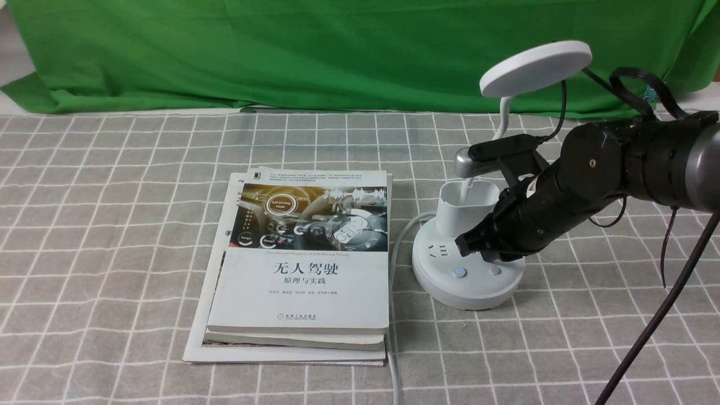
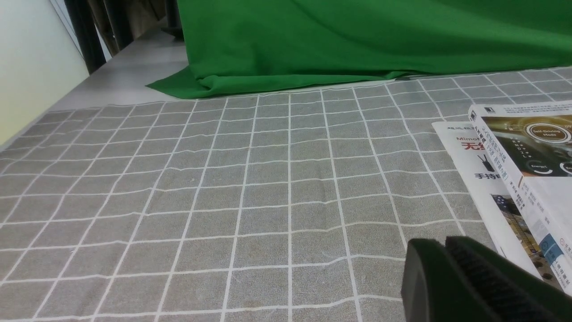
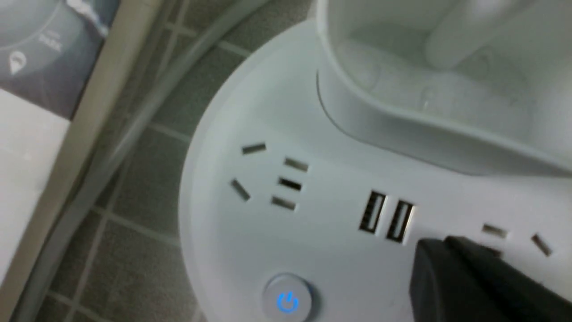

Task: Turn on the desk lamp on the grey coffee tablecloth with your hand.
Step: 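Press the button on the base of the white desk lamp with the right gripper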

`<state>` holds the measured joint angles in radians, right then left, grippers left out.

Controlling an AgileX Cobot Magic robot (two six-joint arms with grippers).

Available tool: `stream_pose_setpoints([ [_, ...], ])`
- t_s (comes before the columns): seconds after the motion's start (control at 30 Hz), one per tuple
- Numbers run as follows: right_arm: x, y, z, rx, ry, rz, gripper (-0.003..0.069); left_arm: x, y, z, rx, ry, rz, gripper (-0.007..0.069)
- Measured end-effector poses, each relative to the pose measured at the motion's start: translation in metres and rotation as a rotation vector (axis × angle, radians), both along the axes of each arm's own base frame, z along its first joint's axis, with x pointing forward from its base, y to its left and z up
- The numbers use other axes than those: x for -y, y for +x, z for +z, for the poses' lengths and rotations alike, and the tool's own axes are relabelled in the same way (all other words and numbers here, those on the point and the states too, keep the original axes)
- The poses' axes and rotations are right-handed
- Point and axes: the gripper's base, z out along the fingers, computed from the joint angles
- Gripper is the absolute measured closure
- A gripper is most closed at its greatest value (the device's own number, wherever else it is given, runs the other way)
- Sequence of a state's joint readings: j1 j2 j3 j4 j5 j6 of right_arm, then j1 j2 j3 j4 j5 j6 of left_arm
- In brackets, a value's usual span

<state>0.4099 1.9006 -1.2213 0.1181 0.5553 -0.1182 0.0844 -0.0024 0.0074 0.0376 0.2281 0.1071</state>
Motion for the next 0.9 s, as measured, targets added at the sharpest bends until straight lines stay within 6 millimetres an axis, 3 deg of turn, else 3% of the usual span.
stream_pose_setpoints([
  [0.5,-0.003,-0.019,0.027,0.002,0.018,0.025,0.0624,0.0,0.0,0.0,0.0,0.0,0.0,0.0606],
  [0.9,-0.001,-0.02,-0.001,-0.008,0.014,0.002,0.0624,0.0,0.0,0.0,0.0,0.0,0.0,0.0606],
])
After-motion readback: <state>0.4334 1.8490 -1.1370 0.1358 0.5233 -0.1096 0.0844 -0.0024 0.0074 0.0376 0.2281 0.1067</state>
